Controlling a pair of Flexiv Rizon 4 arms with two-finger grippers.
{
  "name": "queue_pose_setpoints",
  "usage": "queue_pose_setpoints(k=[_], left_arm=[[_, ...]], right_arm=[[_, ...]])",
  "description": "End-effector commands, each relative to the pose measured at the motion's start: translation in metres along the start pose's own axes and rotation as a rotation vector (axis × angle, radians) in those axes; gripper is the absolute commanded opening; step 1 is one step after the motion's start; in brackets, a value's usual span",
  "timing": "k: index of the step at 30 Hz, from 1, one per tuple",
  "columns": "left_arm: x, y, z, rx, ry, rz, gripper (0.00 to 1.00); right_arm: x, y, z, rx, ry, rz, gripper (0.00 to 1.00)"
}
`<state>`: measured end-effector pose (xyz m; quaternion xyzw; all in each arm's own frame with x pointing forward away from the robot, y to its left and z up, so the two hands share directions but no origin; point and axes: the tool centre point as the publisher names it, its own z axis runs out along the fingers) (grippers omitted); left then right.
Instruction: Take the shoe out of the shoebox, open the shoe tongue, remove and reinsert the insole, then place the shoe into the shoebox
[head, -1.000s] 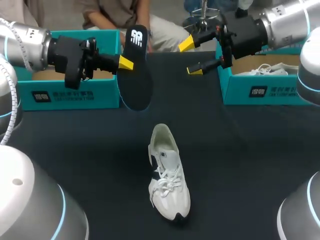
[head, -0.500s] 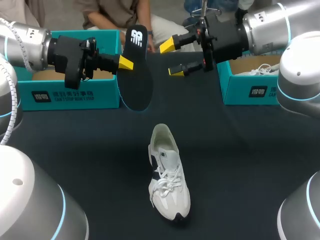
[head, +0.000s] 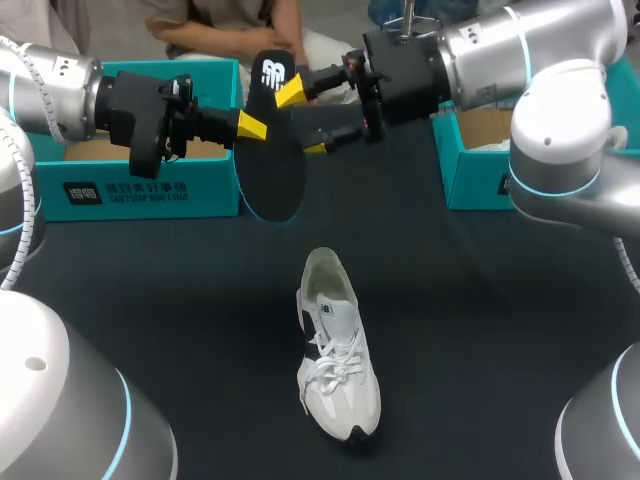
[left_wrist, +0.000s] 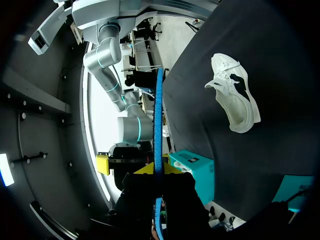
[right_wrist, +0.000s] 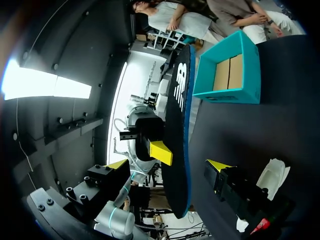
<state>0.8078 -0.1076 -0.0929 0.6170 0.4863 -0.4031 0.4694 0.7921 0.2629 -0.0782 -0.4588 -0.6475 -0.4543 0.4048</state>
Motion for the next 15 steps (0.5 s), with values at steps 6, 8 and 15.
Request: queue_pose_setpoints(k=[6, 8, 15], left_arm=[[0.0007, 0.0005, 0.0012, -0.001, -0.002, 0.002, 0.00], [0.0007, 0.0005, 0.0012, -0.001, -0.002, 0.002, 0.00], [0.0007, 0.0005, 0.0012, -0.001, -0.002, 0.002, 0.00]], right_arm=[[-0.0023, -0.0012, 0.0125, -0.013, 0.019, 0.005, 1.00], [-0.0027, -0.0018, 0.0136, -0.014, 0.022, 0.006, 0.92], [-0.0032, -0.0017, 0.0155, -0.016, 0.032, 0.010, 0.74]])
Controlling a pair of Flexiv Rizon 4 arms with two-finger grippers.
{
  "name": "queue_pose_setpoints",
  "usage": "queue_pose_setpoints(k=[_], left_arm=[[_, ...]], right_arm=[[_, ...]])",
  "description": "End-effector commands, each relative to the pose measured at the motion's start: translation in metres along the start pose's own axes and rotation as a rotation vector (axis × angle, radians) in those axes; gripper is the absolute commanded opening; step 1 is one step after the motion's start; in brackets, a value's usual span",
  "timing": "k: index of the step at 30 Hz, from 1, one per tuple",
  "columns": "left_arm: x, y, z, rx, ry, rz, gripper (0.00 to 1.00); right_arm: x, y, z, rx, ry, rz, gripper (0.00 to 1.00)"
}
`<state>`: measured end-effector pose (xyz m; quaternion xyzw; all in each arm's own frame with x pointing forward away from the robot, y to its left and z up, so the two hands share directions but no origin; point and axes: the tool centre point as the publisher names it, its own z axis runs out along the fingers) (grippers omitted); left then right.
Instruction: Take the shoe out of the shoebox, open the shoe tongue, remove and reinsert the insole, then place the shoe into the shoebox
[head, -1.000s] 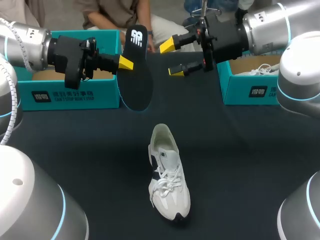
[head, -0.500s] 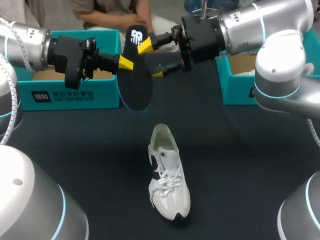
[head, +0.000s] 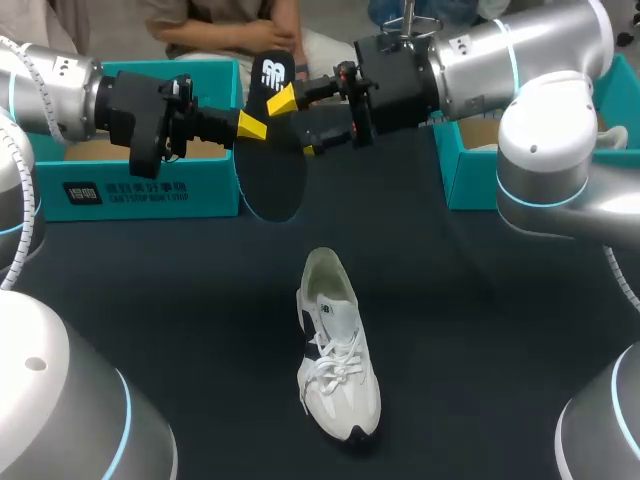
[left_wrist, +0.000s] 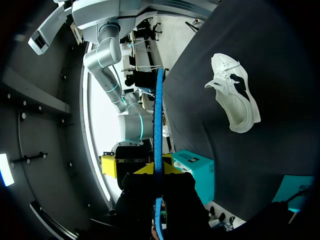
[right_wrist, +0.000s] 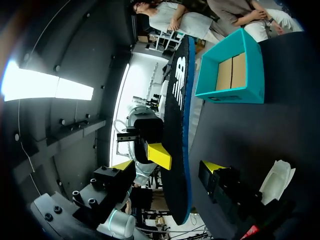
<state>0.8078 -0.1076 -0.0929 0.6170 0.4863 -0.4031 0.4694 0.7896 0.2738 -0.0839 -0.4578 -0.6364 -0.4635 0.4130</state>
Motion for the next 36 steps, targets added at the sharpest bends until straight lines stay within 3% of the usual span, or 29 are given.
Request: queue_pose_setpoints(k=[1, 3, 7, 16, 19, 22, 36], left_arm=[[0.0007, 0.0005, 0.0012, -0.001, -0.002, 0.002, 0.00], [0.0007, 0.0005, 0.0012, -0.001, -0.002, 0.002, 0.00], [0.0007, 0.0005, 0.0012, -0.001, -0.002, 0.002, 0.00], [0.0007, 0.0005, 0.0012, -0.001, -0.002, 0.002, 0.00], [0.0007, 0.0005, 0.0012, -0.001, -0.002, 0.002, 0.00], [0.0007, 0.0005, 0.0012, -0.001, -0.002, 0.002, 0.00], [0.0007, 0.0005, 0.0012, -0.001, -0.002, 0.002, 0.00]], right_arm=[[-0.0013, 0.0000, 0.0032, -0.002, 0.004, 0.002, 0.66], [-0.0019, 0.0000, 0.0032, -0.001, 0.006, 0.004, 0.49], [-0.0039, 0.0010, 0.0046, 0.000, 0.013, 0.008, 0.29], [-0.0073, 0.0028, 0.0062, 0.006, 0.027, 0.014, 0.23], [-0.0076, 0.0027, 0.0066, 0.008, 0.029, 0.014, 0.15], [-0.0078, 0.0023, 0.0066, 0.005, 0.032, 0.012, 0.01], [-0.0083, -0.0033, 0.0015, -0.014, 0.040, 0.013, 0.00]])
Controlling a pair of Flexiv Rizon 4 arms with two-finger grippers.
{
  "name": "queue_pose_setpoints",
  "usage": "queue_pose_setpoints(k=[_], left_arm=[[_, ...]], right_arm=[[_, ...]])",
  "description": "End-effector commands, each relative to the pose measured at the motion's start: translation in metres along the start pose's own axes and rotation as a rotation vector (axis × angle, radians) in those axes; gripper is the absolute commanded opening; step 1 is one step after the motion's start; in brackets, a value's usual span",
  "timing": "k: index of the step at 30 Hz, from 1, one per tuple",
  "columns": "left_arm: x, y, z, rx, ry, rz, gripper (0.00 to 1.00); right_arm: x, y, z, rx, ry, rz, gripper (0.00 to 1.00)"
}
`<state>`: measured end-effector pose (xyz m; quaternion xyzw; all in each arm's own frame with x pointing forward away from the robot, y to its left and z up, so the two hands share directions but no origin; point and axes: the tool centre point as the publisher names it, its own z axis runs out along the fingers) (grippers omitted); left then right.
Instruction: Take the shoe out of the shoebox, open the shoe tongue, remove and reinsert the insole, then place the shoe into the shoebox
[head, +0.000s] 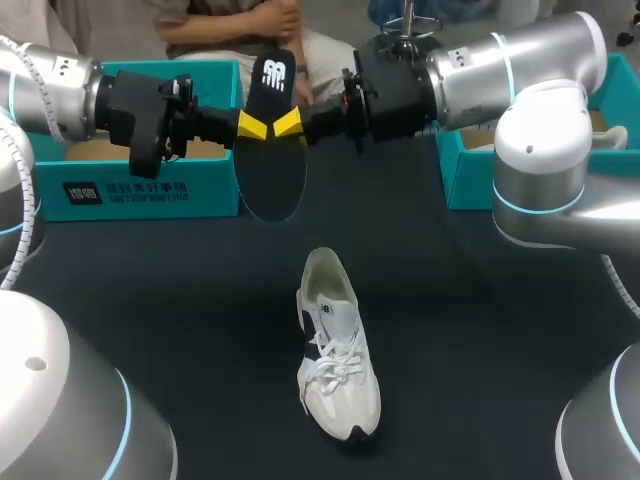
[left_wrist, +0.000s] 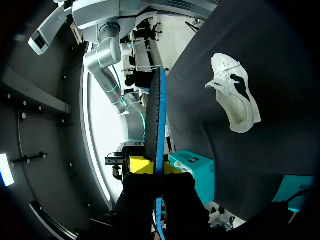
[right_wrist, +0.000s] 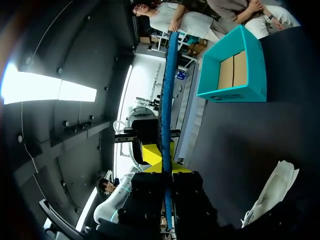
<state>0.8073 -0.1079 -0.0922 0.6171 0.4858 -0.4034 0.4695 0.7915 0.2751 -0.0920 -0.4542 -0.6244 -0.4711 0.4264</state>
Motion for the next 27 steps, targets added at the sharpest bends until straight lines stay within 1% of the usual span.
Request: queue_pose_setpoints(k=[1, 4, 5, 6, 7, 11, 14, 16, 19, 21, 25, 27], left_arm=[[0.002, 0.001, 0.001, -0.002, -0.001, 0.002, 0.00], [0.002, 0.001, 0.001, -0.002, -0.001, 0.002, 0.00], [0.000, 0.001, 0.000, 0.004, -0.007, 0.000, 0.27], [-0.001, 0.001, -0.001, 0.011, -0.014, -0.003, 0.77], [-0.002, 0.001, -0.002, 0.010, -0.013, -0.004, 1.00], [-0.004, 0.000, -0.007, 0.014, -0.034, -0.027, 1.00], [-0.006, -0.002, -0.011, 0.031, -0.040, -0.051, 1.00], [-0.007, -0.005, -0.014, 0.055, -0.045, -0.084, 1.00], [-0.009, -0.011, -0.018, 0.088, -0.021, -0.139, 1.00], [-0.008, -0.014, -0.020, 0.090, 0.007, -0.162, 1.00], [-0.005, -0.021, -0.025, 0.128, 0.028, -0.217, 1.00], [-0.004, -0.024, -0.026, 0.136, 0.034, -0.247, 1.00]], right_arm=[[-0.001, -0.004, -0.002, -0.009, 0.004, 0.000, 0.00], [-0.002, -0.004, -0.003, -0.016, 0.012, -0.004, 0.00], [-0.003, -0.004, -0.004, -0.016, 0.012, -0.002, 0.00], [-0.004, -0.004, -0.004, -0.016, 0.013, -0.002, 0.00], [-0.005, -0.004, -0.006, -0.017, 0.014, -0.002, 0.00], [-0.010, -0.004, -0.013, -0.027, 0.007, -0.004, 0.00], [-0.015, -0.002, -0.020, -0.025, -0.022, 0.001, 0.00], [-0.019, 0.000, -0.029, -0.033, -0.037, 0.000, 0.00], [-0.024, 0.001, -0.041, -0.045, -0.079, -0.006, 0.00], [-0.026, 0.002, -0.047, -0.050, -0.097, -0.015, 0.00], [-0.030, 0.003, -0.060, -0.055, -0.141, -0.034, 0.00], [-0.030, 0.004, -0.065, -0.060, -0.146, -0.038, 0.00]])
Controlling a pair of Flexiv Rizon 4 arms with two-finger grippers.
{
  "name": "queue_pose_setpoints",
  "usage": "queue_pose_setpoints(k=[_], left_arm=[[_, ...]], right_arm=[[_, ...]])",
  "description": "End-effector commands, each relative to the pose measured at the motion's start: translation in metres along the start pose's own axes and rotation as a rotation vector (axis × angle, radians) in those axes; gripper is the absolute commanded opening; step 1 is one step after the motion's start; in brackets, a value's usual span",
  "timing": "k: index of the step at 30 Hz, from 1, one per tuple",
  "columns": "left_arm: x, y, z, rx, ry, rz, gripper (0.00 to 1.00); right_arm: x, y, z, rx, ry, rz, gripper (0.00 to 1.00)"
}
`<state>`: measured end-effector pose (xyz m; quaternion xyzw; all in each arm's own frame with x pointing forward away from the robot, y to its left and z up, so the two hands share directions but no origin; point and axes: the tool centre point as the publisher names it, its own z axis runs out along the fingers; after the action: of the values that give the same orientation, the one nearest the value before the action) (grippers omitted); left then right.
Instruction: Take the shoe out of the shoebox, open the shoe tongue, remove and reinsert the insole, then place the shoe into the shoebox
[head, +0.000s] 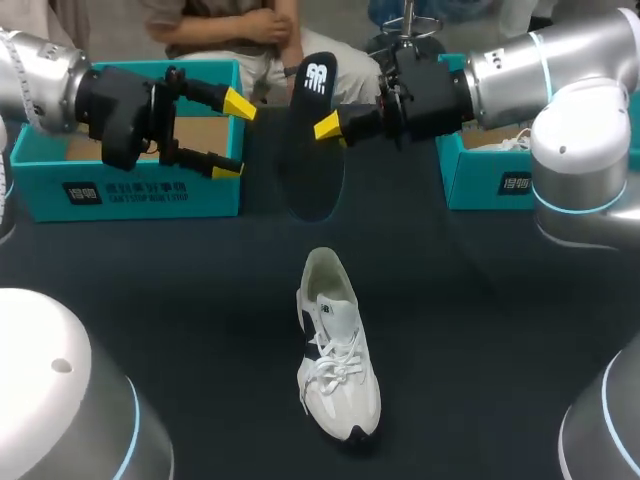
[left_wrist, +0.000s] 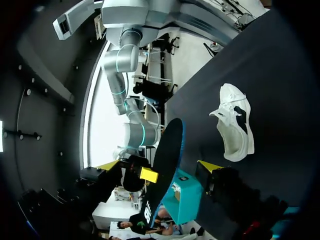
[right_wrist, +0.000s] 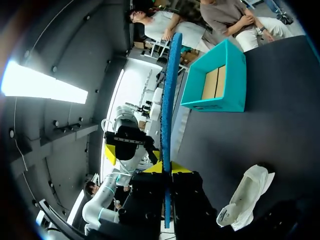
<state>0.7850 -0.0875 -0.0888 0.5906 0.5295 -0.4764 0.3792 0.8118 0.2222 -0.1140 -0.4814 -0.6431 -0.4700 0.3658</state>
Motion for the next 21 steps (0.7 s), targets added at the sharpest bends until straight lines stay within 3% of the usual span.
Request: queue_pose_setpoints(k=[1, 7, 21], left_arm=[[0.0014, -0.0034, -0.0065, 0.019, 0.011, -0.049, 1.00], [0.0086, -0.0106, -0.0024, 0.054, 0.070, -0.044, 1.00], [0.0086, -0.0106, -0.0024, 0.054, 0.070, -0.044, 1.00]], right_arm=[[0.0017, -0.0011, -0.0188, 0.002, -0.039, -0.005, 0.00], [-0.0064, 0.0006, -0.0252, 0.005, -0.067, 0.001, 0.00], [-0.0070, 0.0007, -0.0256, 0.012, -0.070, -0.003, 0.00]])
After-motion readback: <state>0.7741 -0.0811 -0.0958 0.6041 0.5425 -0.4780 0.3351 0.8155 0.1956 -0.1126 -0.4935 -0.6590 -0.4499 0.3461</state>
